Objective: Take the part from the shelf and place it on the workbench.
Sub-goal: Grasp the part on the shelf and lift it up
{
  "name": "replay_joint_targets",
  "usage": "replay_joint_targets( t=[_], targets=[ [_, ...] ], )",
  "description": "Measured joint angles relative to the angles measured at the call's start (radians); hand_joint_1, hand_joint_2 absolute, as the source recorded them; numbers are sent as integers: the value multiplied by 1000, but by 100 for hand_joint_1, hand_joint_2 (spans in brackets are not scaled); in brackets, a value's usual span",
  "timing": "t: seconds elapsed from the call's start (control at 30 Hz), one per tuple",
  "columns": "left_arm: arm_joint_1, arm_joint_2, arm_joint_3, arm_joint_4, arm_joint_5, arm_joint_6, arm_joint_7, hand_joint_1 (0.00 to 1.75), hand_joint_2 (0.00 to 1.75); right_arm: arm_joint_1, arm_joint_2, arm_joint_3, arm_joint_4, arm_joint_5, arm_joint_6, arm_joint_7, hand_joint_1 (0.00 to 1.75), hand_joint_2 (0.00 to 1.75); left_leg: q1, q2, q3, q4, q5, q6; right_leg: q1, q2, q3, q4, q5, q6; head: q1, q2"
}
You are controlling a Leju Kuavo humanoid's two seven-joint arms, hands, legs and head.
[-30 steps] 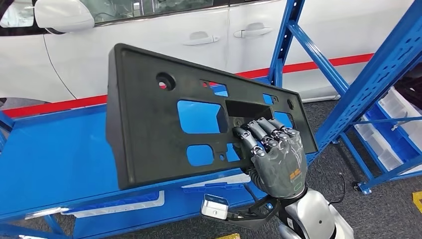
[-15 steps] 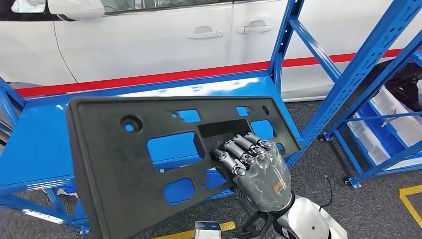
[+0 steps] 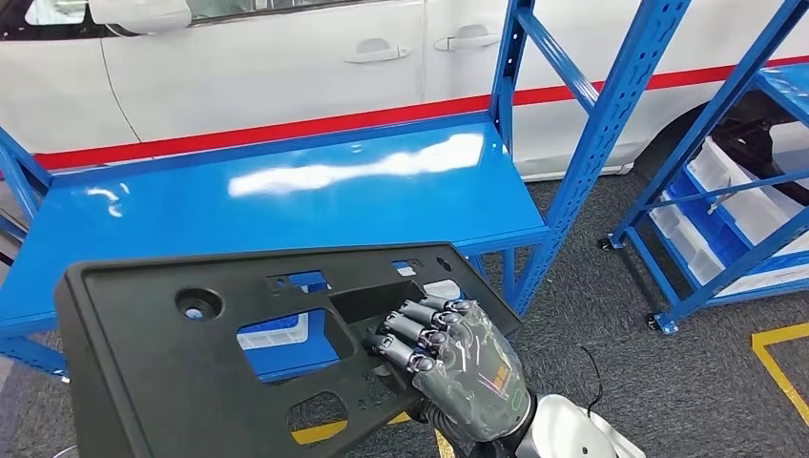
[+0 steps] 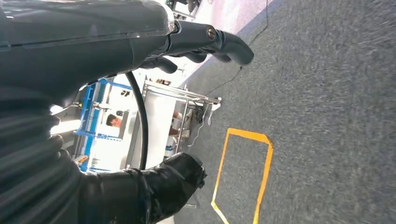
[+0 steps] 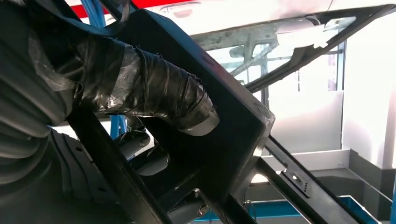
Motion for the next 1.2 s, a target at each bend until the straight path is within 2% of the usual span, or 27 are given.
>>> replay_joint_targets(
  t=[0.03, 0.07, 0.1, 0.13, 0.2, 0.27, 0.3, 0.33, 0.4, 0.43, 0.47, 0.53, 0.57, 0.6, 0.63, 0.7, 0.77, 0.8, 0.83, 0.9, 0.93, 1.0, 1.07, 1.1, 1.13, 1.17, 1.2],
  targets=[
    [0, 0, 0, 2, 0, 2, 0, 0, 175, -1, 0, 1, 0, -1, 1, 3, 175, 175, 0, 0, -13, 63, -48, -2, 2, 0, -15, 1, 12, -3, 0, 0],
    [-1, 1, 0, 3, 0, 5, 0, 0, 175, -1, 0, 2, 0, -3, 3, 6, 175, 175, 0, 0, -20, 120, -75, -3, 4, 0, -30, 2, 24, -4, 0, 0],
    [-1, 2, 0, 5, 0, 7, 0, 0, 175, -1, 0, 2, 0, -5, 7, 9, 175, 175, 0, 0, -17, 157, -76, -3, 7, -1, -45, 4, 36, -3, 0, 0],
    [-1, 2, 0, 6, 0, 8, 0, 0, 175, -2, 0, 2, 0, -8, 12, 12, 175, 175, 0, 0, 1, 162, -55, -1, 8, 0, -61, 6, 47, -2, 0, 0],
    [-3, 2, 0, 8, 0, 10, -1, 0, 175, -5, 0, 2, 0, -15, 23, 17, 175, 175, -1, -3, 87, 72, -4, 7, 10, 1, -90, 12, 69, 3, 0, 0],
    [-7, 3, 0, 10, 0, 12, -4, 0, 175, -9, 0, 1, 0, -25, 34, 24, 175, 175, -6, -8, 188, -71, -7, 17, 13, 2, -109, 18, 86, 13, 0, 0],
    [-8, 4, 0, 12, 0, 13, -6, 0, 175, -10, 0, 0, 1, -31, 40, 27, 175, 175, -9, -10, 216, -118, -19, 21, 13, 1, -112, 18, 95, 19, 1, 0],
    [-8, 4, 0, 13, 0, 13, -8, 0, 175, -10, 0, -2, 2, -35, 46, 28, 175, 175, -13, -11, 224, -140, -23, 25, 12, 1, -114, 15, 104, 26, 1, 0],
    [-6, 4, 0, 16, 0, 13, -12, 0, 175, -10, 0, -7, 4, -42, 53, 29, 175, 175, -12, -7, 210, -147, -6, 38, 10, 3, -118, 14, 110, 39, 1, 0],
    [-6, 4, 0, 17, 0, 13, -14, 0, 175, -9, 0, -9, 6, -44, 55, 29, 175, 175, -10, -4, 200, -150, 7, 47, 9, 4, -126, 27, 90, 43, 2, 0],
    [-6, 4, 0, 19, 0, 13, -14, 0, 175, -9, 0, -11, 8, -45, 55, 29, 175, 175, -8, 0, 187, -152, 20, 55, 8, 6, -137, 57, 50, 47, 2, 0],
    [-6, 5, 0, 21, 0, 13, -15, 0, 175, -7, 0, -13, 12, -47, 55, 29, 175, 175, -10, 5, 158, -151, 45, 65, 5, 6, -166, 171, -56, 52, 3, 0],
    [-6, 5, 0, 21, 0, 13, -15, 0, 175, -7, 0, -13, 14, -48, 55, 29, 175, 175, -11, 6, 141, -149, 58, 66, 4, 6, -175, 232, -87, 54, 3, 0],
    [-6, 6, 0, 22, 0, 13, -15, 0, 175, -6, 0, -14, 16, -48, 55, 29, 175, 175, -13, 6, 123, -146, 70, 65, 3, 6, -174, 275, -93, 56, 3, 0],
    [-6, 6, 0, 22, 0, 13, -15, 0, 175, -6, 0, -14, 17, -49, 55, 29, 175, 175, -14, 7, 105, -142, 81, 64, 3, 6, -158, 288, -75, 56, 3, 0],
    [-6, 6, 0, 24, 0, 13, -15, 0, 175, -6, 0, -14, 19, -50, 55, 28, 175, 175, -15, 8, 73, -129, 98, 60, 5, 5, -75, 209, -23, 49, 3, 0],
    [-7, 4, 0, 26, 0, 13, -15, 0, 175, -7, 0, -15, 19, -50, 55, 28, 175, 175, -17, 7, 51, -118, 112, 52, 12, 3, 29, 65, -27, 36, 3, 0],
    [-7, 4, 0, 27, 0, 13, -16, 0, 175, -8, 0, -16, 19, -51, 55, 28, 175, 175, -16, 7, 47, -115, 120, 47, 16, 2, 57, 16, -39, 31, 3, 0],
    [-6, 4, 0, 27, 0, 13, -16, 0, 175, -9, 0, -17, 19, -52, 55, 27, 175, 175, -16, 8, 45, -117, 128, 41, 20, 1, 66, -9, -46, 26, 3, 0],
    [-5, 4, 0, 28, 0, 12, -18, 0, 175, -9, 0, -17, 19, -56, 58, 25, 175, 175, -14, 7, 41, -121, 139, 28, 19, 0, 53, -20, -27, 14, 5, 0],
    [-4, 5, 0, 29, 0, 12, -19, 0, 175, -9, 1, -17, 19, -58, 61, 25, 175, 175, -13, 4, 34, -113, 125, 22, 16, -1, 44, -23, -14, 7, 5, 0],
    [-2, 7, 0, 31, 0, 11, -23, 0, 175, -9, 5, -19, 19, -60, 67, 25, 175, 175, -10, -1, 7, -44, 39, 13, 10, -5, 18, -28, 13, -5, 4, 0],
    [-2, 9, 0, 31, 0, 10, -26, 0, 175, -8, 8, -22, 21, -63, 72, 27, 175, 175, -8, -2, -24, 82, -53, 5, 10, -5, -12, -26, 37, -8, 3, 0],
    [-2, 9, 0, 31, 0, 10, -27, 0, 175, -7, 8, -23, 23, -65, 73, 28, 175, 175, -6, -2, -29, 135, -66, 1, 10, -6, -29, -24, 50, -6, 3, 0],
    [-2, 10, 0, 31, 0, 10, -28, 0, 175, -6, 8, -25, 25, -67, 76, 28, 175, 175, -3, -2, -21, 163, -53, -3, 8, -6, -46, -22, 62, -3, 3, 0],
    [-2, 10, 0, 31, 0, 9, -29, 0, 175, -5, 8, -26, 27, -68, 79, 28, 175, 175, 0, -2, 5, 154, -24, -6, 7, -6, -62, -19, 73, 1, 3, 0],
    [-2, 10, 0, 31, 0, 9, -29, 0, 175, -4, 8, -27, 28, -69, 82, 28, 175, 175, 3, -2, 47, 112, 6, -10, 4, -6, -79, -15, 84, 7, 3, 0]
  ],
)
